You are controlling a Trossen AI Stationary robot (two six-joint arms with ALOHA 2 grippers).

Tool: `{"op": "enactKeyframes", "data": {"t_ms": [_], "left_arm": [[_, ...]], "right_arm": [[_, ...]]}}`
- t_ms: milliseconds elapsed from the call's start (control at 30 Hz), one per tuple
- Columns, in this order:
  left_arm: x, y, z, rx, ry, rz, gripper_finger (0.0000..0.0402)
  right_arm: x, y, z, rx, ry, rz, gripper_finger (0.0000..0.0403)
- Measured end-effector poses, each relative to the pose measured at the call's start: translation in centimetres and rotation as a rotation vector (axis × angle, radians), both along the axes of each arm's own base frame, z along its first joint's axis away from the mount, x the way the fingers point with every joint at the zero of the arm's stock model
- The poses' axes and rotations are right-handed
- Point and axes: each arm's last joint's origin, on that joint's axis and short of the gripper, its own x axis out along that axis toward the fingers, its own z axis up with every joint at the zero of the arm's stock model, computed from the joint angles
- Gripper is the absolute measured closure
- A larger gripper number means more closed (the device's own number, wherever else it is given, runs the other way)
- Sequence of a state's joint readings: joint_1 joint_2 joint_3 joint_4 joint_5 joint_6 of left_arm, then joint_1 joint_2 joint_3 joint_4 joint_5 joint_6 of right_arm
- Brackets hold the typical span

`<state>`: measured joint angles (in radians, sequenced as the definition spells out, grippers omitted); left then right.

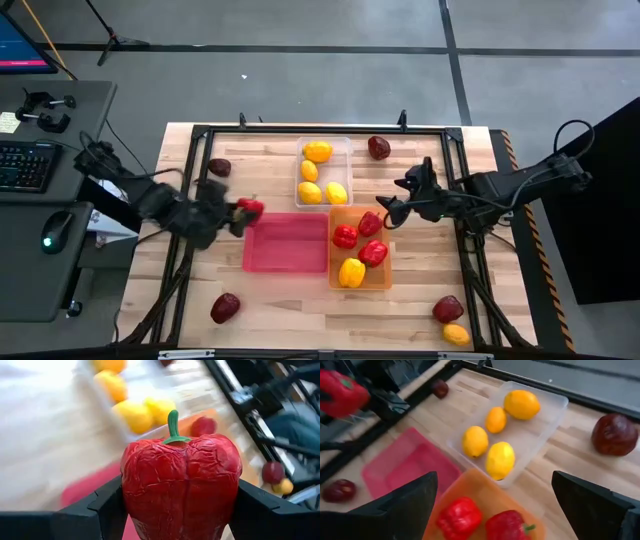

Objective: Sort produce into baskets
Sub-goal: Put the red bell pepper into the orange bin

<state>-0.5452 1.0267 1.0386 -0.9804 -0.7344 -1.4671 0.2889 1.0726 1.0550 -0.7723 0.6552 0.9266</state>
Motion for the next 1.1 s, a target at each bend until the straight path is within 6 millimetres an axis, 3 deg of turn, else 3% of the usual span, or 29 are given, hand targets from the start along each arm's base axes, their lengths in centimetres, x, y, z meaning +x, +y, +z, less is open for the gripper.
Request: {"op": "enactKeyframes", "data": {"t_ms": [200, 367, 500, 667, 867, 1100], "left_arm": [[8.3, 0.9, -0.6, 0.243, -0.032, -0.326, 0.0146], [15.6, 1.0, -3.3, 0.370, -0.191, -0.615, 0.0146], [19.5, 0.4, -5.8, 0.500, -0.118, -0.787, 0.0146], [23.0, 0.0, -7.6, 0.622, 0.013, -0.888, 0.0146], [26.5, 0.3, -8.9, 0.741, 0.083, -0.893, 0.0146], [27.6, 1.2, -9.3, 0.774, 0.114, -0.857, 0.0146]], "right_arm": [[0.7, 1.4, -0.4, 0.095, -0.070, -0.004, 0.0022], [2.3, 3.3, -1.3, 0.128, -0.080, 0.051, 0.0022], [2.8, 4.1, -1.8, 0.165, -0.086, 0.054, 0.0022], [2.2, 4.3, -2.4, 0.291, -0.083, -0.057, 0.0022], [1.7, 4.3, -3.4, 0.487, -0.050, -0.216, 0.0022], [2.7, 4.8, -4.9, 0.533, 0.008, -0.272, 0.0022]]}}
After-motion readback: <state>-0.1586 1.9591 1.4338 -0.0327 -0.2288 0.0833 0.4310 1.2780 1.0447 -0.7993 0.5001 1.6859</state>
